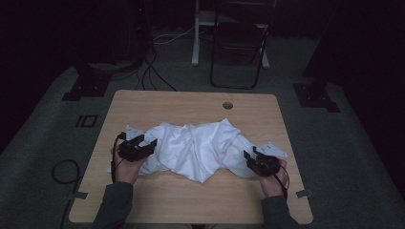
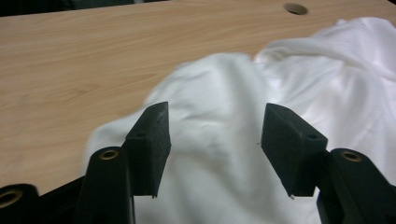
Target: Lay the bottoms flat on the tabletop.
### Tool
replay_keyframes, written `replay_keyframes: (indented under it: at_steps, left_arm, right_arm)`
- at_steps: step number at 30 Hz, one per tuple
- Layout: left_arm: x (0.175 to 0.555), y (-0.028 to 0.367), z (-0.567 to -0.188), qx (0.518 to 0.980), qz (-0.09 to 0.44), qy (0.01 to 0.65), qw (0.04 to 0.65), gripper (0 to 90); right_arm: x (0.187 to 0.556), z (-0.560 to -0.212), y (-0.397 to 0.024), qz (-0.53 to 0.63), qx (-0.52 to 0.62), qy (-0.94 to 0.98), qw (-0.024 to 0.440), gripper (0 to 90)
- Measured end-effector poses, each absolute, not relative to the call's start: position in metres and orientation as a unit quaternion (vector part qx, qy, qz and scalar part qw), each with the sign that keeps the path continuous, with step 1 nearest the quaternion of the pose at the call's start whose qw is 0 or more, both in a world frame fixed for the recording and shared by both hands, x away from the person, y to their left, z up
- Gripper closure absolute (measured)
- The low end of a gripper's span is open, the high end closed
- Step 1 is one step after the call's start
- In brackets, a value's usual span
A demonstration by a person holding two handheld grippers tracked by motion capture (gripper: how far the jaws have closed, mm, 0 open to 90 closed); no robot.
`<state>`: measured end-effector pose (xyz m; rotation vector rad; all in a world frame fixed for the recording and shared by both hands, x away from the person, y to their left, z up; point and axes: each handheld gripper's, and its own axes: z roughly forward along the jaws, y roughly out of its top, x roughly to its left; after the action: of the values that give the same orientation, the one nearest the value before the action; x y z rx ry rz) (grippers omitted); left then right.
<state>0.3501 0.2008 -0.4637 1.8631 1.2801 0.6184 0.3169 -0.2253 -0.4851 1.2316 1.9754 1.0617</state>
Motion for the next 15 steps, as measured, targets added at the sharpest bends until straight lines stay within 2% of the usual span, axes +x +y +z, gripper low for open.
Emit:
replay_keyframes:
  at_steps: [6,12,15]
  left_arm:
    - [0.367,0.175,-0.479,0.745,0.231,0.505,0.369,36.0]
    - [0.380,0.156,-0.497,0.755,0.209,0.510,0.355,35.2]
    - [0.385,0.147,-0.505,0.766,0.202,0.508,0.338,39.6]
  right_arm:
    - [0.339,-0.465,-0.192,0.428,0.431,0.746,0.271,51.7]
    - [0.366,-0.474,-0.172,0.410,0.442,0.762,0.235,34.6]
    - [0.376,-0.480,-0.164,0.398,0.445,0.768,0.231,29.7]
